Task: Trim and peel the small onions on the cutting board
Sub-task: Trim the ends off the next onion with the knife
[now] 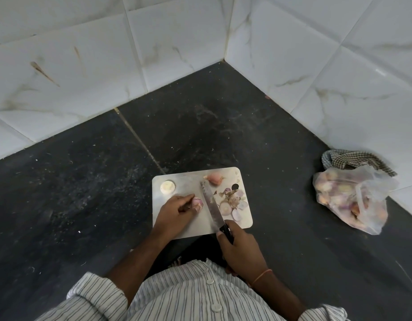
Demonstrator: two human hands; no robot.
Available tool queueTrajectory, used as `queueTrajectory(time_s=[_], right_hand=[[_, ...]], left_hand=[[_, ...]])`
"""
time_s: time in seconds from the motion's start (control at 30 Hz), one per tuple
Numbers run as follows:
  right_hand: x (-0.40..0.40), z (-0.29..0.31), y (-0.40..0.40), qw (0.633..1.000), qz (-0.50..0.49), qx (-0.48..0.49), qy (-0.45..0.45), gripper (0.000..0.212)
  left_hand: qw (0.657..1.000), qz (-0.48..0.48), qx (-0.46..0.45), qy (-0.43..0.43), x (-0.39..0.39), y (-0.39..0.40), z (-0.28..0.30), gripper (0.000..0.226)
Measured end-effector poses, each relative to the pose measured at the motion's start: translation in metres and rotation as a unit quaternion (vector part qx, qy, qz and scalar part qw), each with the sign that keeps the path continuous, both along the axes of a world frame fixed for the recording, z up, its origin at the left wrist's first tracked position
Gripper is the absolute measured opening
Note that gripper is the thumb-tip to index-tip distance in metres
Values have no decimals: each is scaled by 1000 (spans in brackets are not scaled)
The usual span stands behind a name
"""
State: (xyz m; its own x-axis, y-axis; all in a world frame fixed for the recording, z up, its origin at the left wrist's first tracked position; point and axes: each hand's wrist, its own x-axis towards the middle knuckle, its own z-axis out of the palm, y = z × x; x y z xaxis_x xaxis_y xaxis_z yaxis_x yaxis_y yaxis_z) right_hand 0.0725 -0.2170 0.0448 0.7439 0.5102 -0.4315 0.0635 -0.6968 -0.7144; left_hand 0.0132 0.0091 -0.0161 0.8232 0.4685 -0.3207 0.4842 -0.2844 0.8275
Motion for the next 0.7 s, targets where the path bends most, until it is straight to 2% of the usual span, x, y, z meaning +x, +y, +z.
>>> queueTrajectory(time_s=[0.27, 0.7], right_hand=[[-9, 1, 9, 996, 37, -69, -47, 35], [-16, 2, 13, 987, 72, -107, -98, 34]], left_hand=[[999, 28, -29, -14, -1, 2, -2, 50], [1000, 13, -25, -2, 4, 8, 1, 47]])
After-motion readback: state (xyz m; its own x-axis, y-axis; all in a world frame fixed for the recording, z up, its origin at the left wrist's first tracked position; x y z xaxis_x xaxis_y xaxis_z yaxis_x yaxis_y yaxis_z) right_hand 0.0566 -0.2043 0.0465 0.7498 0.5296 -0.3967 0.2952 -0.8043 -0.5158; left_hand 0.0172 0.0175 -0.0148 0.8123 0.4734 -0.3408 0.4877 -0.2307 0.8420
